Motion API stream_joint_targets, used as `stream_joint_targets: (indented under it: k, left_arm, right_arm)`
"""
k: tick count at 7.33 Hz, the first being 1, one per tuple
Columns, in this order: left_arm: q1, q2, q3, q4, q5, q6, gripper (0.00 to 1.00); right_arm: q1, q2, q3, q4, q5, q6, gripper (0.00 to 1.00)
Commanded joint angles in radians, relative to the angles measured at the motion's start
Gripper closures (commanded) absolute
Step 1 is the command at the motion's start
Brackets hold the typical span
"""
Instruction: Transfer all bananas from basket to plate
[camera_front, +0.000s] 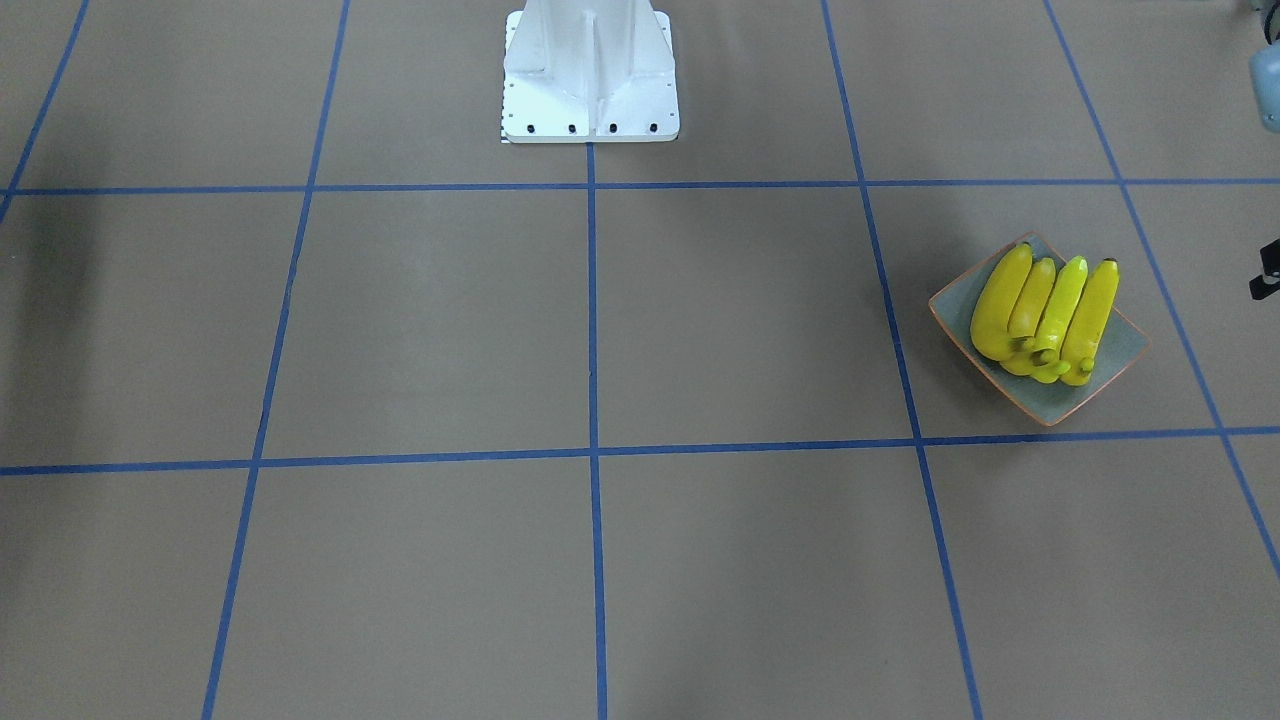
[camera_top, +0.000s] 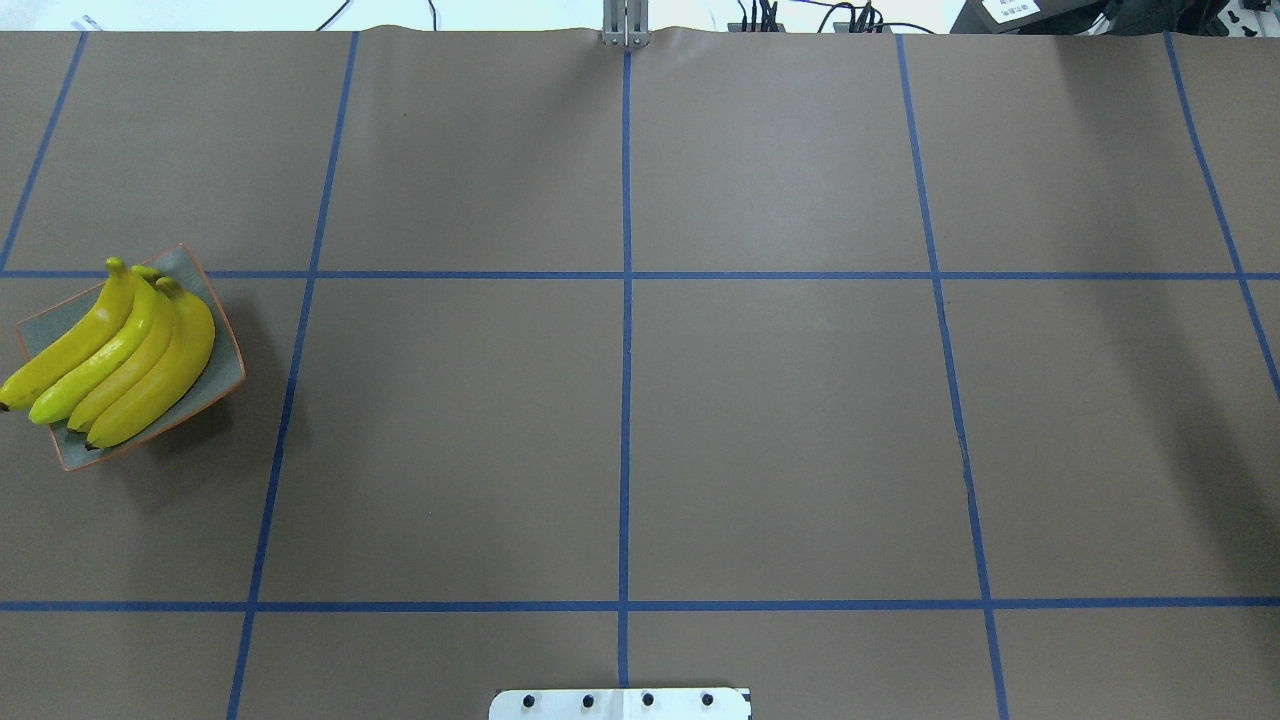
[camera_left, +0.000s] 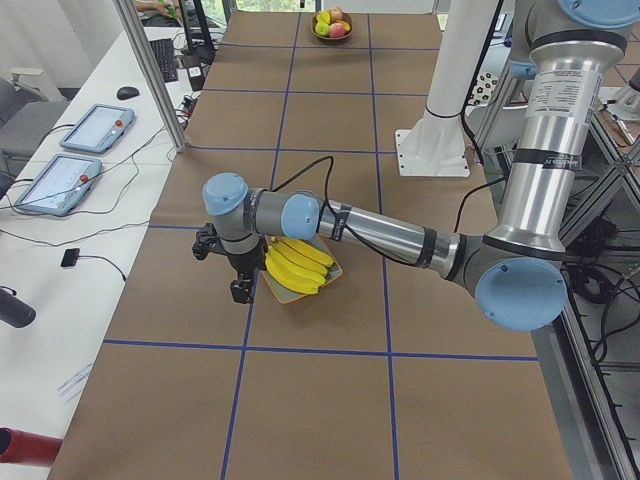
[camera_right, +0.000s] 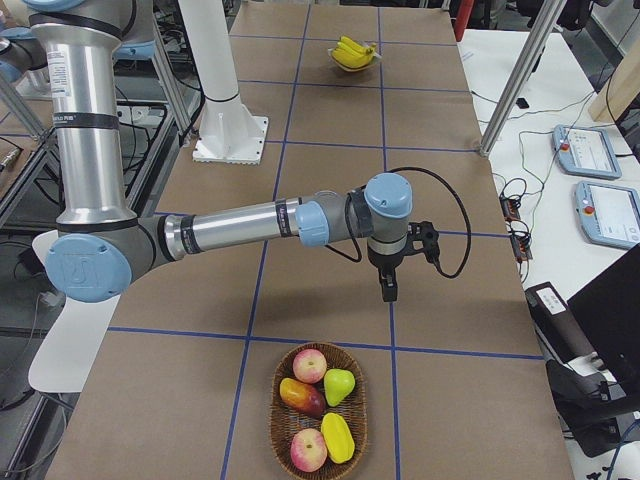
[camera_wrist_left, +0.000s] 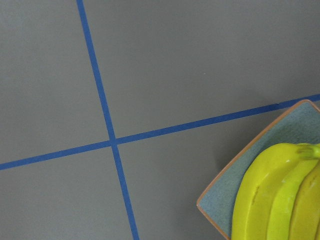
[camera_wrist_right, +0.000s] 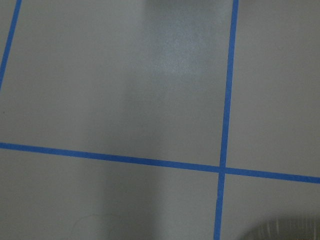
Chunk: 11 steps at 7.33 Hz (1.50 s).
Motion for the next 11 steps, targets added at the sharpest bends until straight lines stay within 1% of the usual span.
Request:
stream_joint_targets:
  k: [1,3,4,7,11]
  left_arm:
    - [-0.008,0.011,0.013,-0.002,-0.002,-0.007,0.00]
    - [-0.006,0.011,0.010,-0.004,-0.012,-0.023,0.00]
    - [-0.006,0.011,0.008,-0.004,-0.058,-0.023,0.00]
    - [-0.005,0.010,0.008,-0.004,-0.066,-0.023,0.00]
    - [-0.005,0.011,0.011,-0.005,-0.068,-0.023,0.00]
  right_arm:
    - [0.001,-0.017,0.030,-0.048,0.001,-0.029,0.00]
    - [0.001,-0.026,0.028,-0.050,0.005,-0.058,0.00]
    - [0.001,-0.034,0.028,-0.050,0.008,-0.061,0.00]
    - [-0.004,-0.039,0.021,-0.052,0.016,-0.099,0.00]
    - [-0.021,-0.038,0.025,-0.052,0.016,-0.099,0.00]
